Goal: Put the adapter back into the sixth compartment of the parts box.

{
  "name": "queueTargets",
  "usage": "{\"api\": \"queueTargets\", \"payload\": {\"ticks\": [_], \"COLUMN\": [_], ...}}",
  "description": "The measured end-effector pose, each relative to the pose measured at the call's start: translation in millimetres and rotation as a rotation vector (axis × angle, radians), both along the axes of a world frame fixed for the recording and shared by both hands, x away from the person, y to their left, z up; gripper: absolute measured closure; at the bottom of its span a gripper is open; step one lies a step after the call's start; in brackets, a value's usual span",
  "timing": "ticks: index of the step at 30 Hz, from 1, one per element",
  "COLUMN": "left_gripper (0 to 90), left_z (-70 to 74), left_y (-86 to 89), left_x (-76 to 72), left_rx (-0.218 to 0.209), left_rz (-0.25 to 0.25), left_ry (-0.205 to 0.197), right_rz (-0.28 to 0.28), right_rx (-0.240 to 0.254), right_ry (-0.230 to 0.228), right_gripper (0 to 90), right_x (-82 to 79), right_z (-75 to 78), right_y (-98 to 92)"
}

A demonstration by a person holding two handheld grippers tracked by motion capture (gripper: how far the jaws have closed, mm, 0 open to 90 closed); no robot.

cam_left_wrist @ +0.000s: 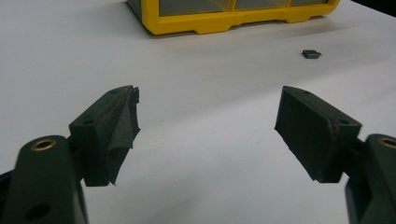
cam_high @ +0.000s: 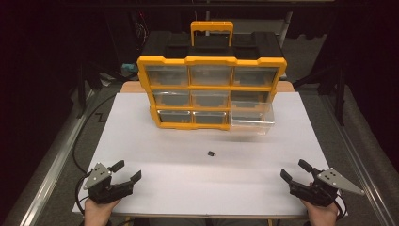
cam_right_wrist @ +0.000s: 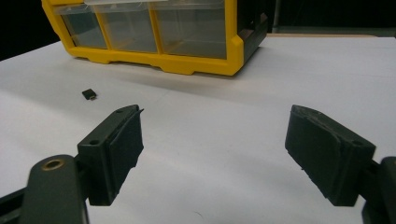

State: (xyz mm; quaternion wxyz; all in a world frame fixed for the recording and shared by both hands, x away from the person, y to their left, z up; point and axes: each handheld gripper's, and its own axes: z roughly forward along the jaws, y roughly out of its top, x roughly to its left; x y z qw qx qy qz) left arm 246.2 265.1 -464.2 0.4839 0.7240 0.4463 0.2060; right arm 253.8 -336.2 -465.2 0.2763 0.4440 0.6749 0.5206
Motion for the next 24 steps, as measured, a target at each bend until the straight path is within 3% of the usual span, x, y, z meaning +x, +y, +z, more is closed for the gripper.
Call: {"api": "queueTargets", "payload": {"ticks": [7, 24], "left_gripper": [21.1, 20.0], "left_z": [-0.6, -1.7], "left_y": [1.3, 0.9], "left_x": [0.2, 1.2], "left_rx": [-0.020, -0.019], "left_rz": [0.001, 0.003], "left_ry": [0.004, 0.009], "right_rz": [0.000, -0.013], "right_rx": [0.004, 0.007], "right_ry": [-0.002, -0.018], "right_gripper": [19.6, 19.7], "right_x": [-0.5, -1.6], "right_z": [0.3, 1.5], "right_y": [0.4, -0.3]}}
